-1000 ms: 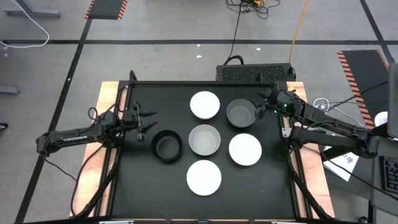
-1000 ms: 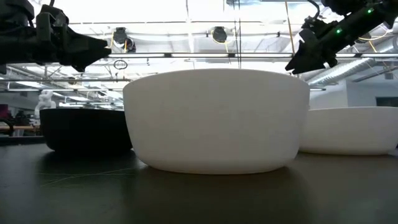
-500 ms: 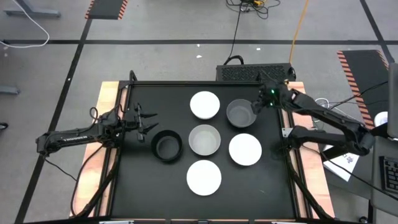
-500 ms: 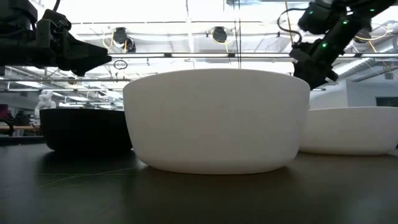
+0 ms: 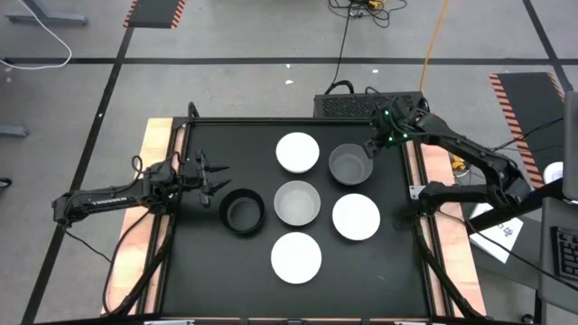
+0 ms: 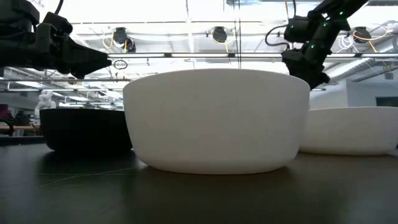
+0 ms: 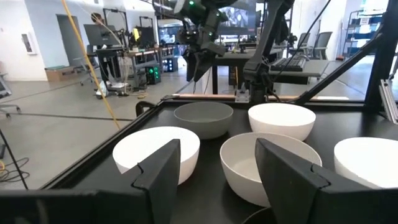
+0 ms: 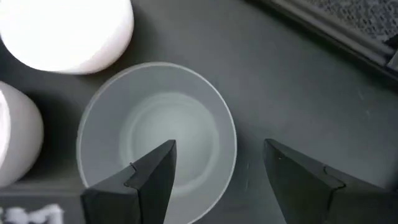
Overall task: Nest bowls inside each other
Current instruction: Stack the gray bowl on top of the light gray bowl
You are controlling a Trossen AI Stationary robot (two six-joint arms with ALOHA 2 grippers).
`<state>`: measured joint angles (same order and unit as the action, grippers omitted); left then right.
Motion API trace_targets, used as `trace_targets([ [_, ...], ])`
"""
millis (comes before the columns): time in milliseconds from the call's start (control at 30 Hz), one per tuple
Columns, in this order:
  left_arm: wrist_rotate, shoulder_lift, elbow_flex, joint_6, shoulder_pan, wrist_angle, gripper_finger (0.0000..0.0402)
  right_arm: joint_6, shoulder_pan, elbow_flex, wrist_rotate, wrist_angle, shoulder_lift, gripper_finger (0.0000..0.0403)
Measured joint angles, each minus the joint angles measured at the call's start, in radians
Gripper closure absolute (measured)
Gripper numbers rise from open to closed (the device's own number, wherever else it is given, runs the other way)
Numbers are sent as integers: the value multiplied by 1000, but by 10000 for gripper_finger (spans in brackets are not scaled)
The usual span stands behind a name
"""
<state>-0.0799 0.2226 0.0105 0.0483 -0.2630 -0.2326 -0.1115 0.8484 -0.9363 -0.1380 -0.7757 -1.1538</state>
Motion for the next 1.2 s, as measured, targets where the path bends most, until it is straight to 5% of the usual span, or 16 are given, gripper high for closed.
trace_targets([
  [467, 0, 0, 0, -2, 0, 14, 190, 29, 1, 0, -23, 45, -176, 170],
  [1200, 0, 0, 0, -1, 0, 15, 190, 44, -46, 0, -50, 12, -238, 170],
])
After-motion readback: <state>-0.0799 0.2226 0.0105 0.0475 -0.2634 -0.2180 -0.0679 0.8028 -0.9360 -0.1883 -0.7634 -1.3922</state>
